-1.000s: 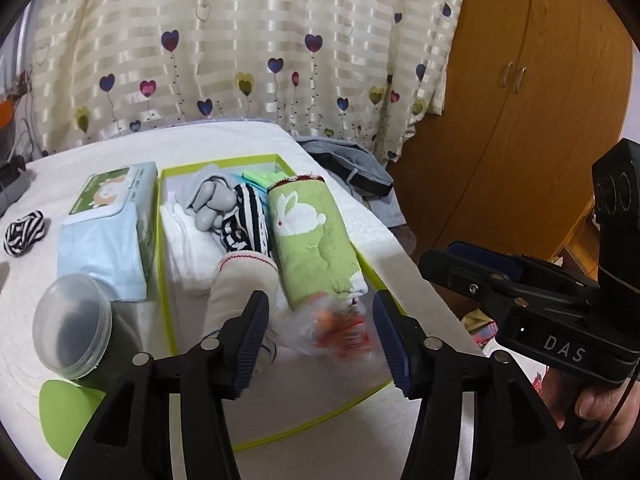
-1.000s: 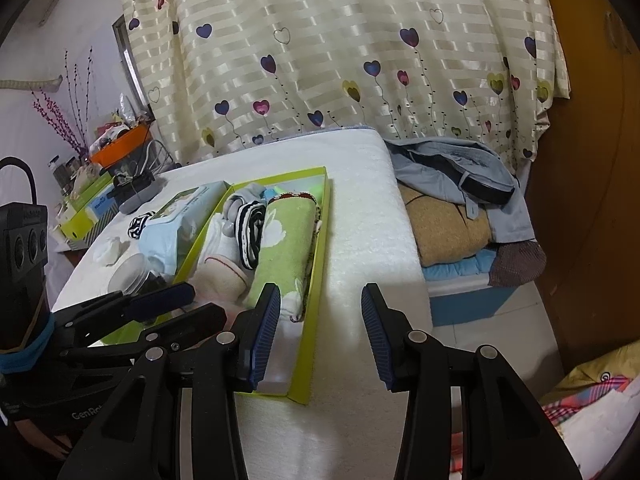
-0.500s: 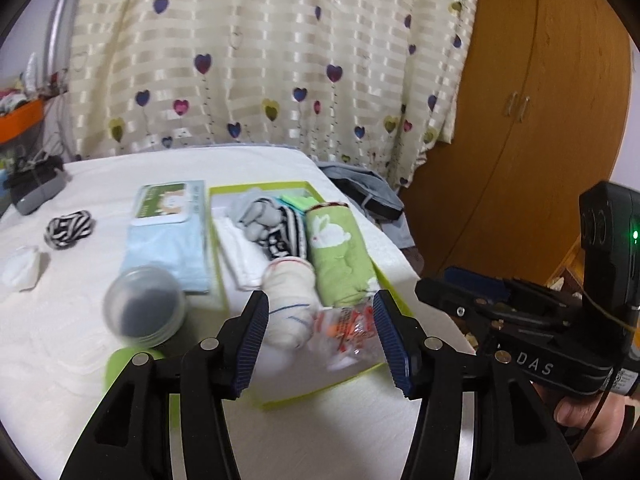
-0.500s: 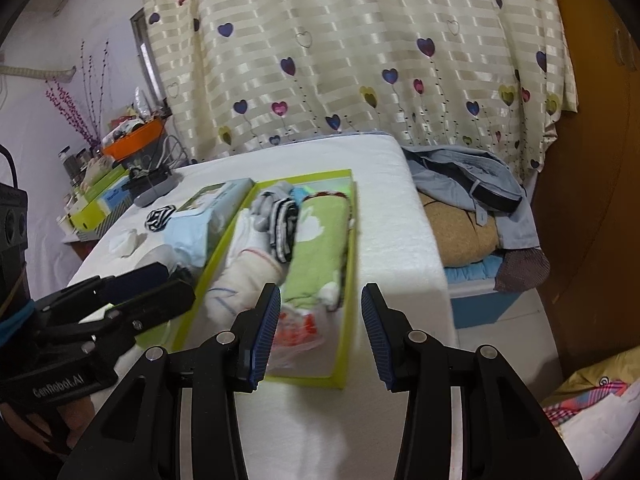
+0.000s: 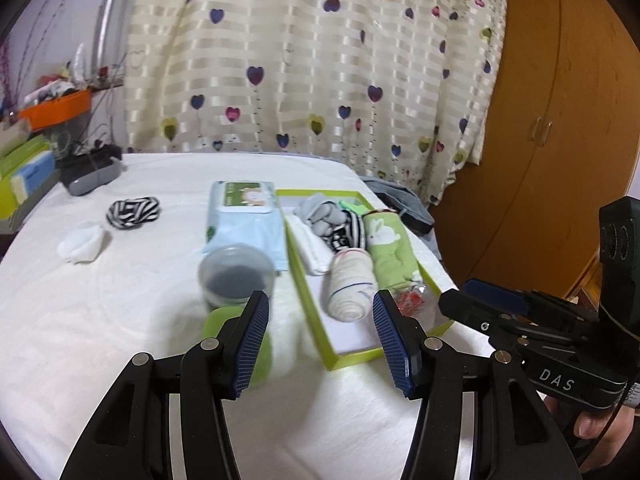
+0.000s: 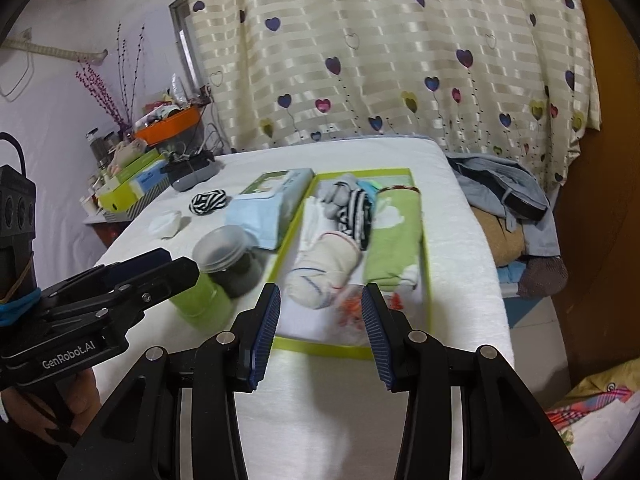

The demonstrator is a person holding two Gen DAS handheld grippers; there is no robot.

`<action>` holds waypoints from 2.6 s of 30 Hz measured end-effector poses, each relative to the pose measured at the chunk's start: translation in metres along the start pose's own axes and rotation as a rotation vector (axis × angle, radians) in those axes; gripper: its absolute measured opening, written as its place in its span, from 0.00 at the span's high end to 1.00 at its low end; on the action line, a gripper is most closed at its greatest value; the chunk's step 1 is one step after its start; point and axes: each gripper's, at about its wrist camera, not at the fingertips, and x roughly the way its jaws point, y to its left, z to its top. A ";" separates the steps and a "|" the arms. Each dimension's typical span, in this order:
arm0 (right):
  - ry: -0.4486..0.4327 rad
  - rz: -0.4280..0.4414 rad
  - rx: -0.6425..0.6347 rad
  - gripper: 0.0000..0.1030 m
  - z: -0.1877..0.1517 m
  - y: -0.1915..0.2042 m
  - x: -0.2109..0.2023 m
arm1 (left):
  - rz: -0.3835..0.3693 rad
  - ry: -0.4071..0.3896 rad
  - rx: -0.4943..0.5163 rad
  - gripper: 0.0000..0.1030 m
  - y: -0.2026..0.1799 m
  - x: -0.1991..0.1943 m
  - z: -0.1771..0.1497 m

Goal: Organize soft objects
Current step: 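Withdraw both open tools from the box toward the white cloth, then grasp the white cloth with the left tool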

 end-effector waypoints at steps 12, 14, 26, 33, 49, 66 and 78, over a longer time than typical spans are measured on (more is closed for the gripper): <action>-0.011 0.001 -0.033 0.50 0.001 0.032 -0.006 | 0.051 -0.031 -0.044 0.48 0.032 -0.027 -0.009; -0.012 0.000 -0.046 0.50 0.002 0.038 -0.006 | 0.060 -0.035 -0.050 0.48 0.037 -0.031 -0.011; 0.008 0.033 -0.108 0.50 0.001 0.070 0.001 | 0.108 -0.038 -0.078 0.48 0.062 -0.042 -0.016; 0.015 0.045 -0.139 0.50 0.004 0.084 0.004 | 0.110 -0.045 -0.087 0.48 0.070 -0.045 -0.016; 0.042 0.081 -0.189 0.50 0.013 0.111 0.026 | 0.148 -0.032 -0.122 0.48 0.099 -0.038 -0.014; 0.053 0.101 -0.221 0.50 0.024 0.133 0.048 | 0.191 -0.031 -0.162 0.48 0.129 -0.036 -0.011; 0.059 0.134 -0.247 0.50 0.032 0.148 0.064 | 0.219 -0.024 -0.189 0.48 0.147 -0.033 -0.004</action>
